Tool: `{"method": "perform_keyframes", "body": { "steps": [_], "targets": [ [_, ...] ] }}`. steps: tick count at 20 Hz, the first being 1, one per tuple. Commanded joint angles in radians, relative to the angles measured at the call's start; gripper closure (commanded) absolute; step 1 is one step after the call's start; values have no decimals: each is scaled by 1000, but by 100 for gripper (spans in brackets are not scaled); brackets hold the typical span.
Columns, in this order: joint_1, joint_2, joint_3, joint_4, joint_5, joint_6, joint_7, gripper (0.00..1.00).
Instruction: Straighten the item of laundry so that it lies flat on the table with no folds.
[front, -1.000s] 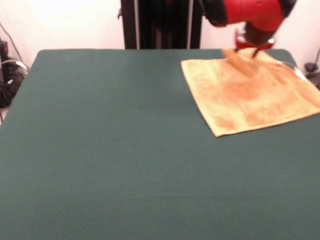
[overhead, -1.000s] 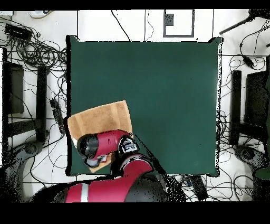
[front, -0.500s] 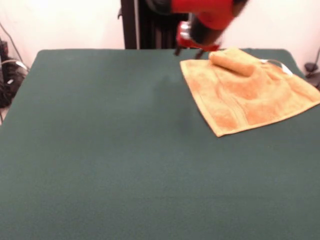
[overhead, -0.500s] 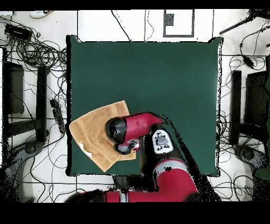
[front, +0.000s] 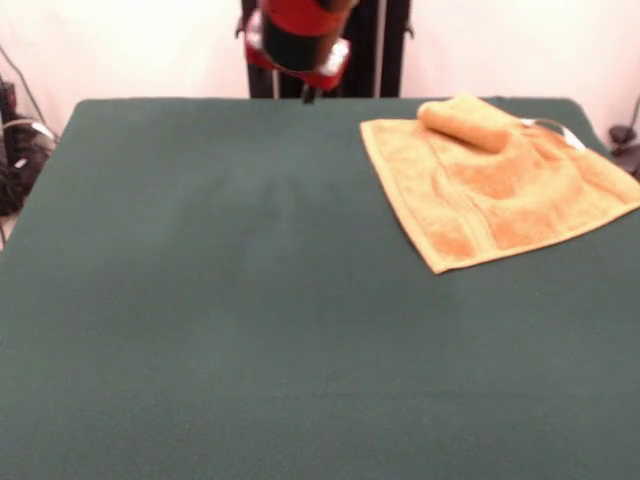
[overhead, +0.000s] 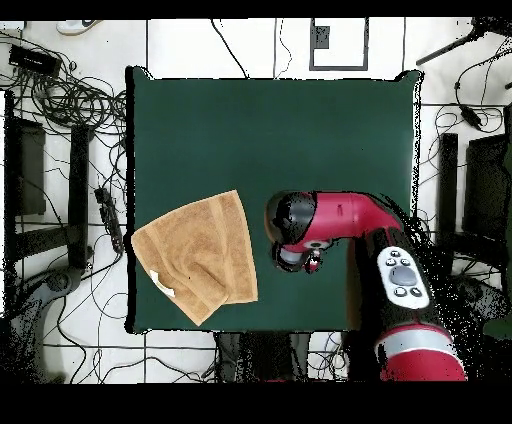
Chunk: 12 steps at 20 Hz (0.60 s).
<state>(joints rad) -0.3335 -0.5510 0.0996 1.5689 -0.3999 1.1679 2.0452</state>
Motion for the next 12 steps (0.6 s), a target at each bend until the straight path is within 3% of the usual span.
{"method": "perform_keyframes", "body": {
  "steps": [1,5,8,12],
  "targets": [
    [-27,83,185,-49,18,40,-249,0],
    [-104,195,230,-90,71,-42,-226,0],
    [-102,248,211,-160,20,-82,-186,0],
    [-49,293,137,-231,-61,-242,4,0]
  ]
}}
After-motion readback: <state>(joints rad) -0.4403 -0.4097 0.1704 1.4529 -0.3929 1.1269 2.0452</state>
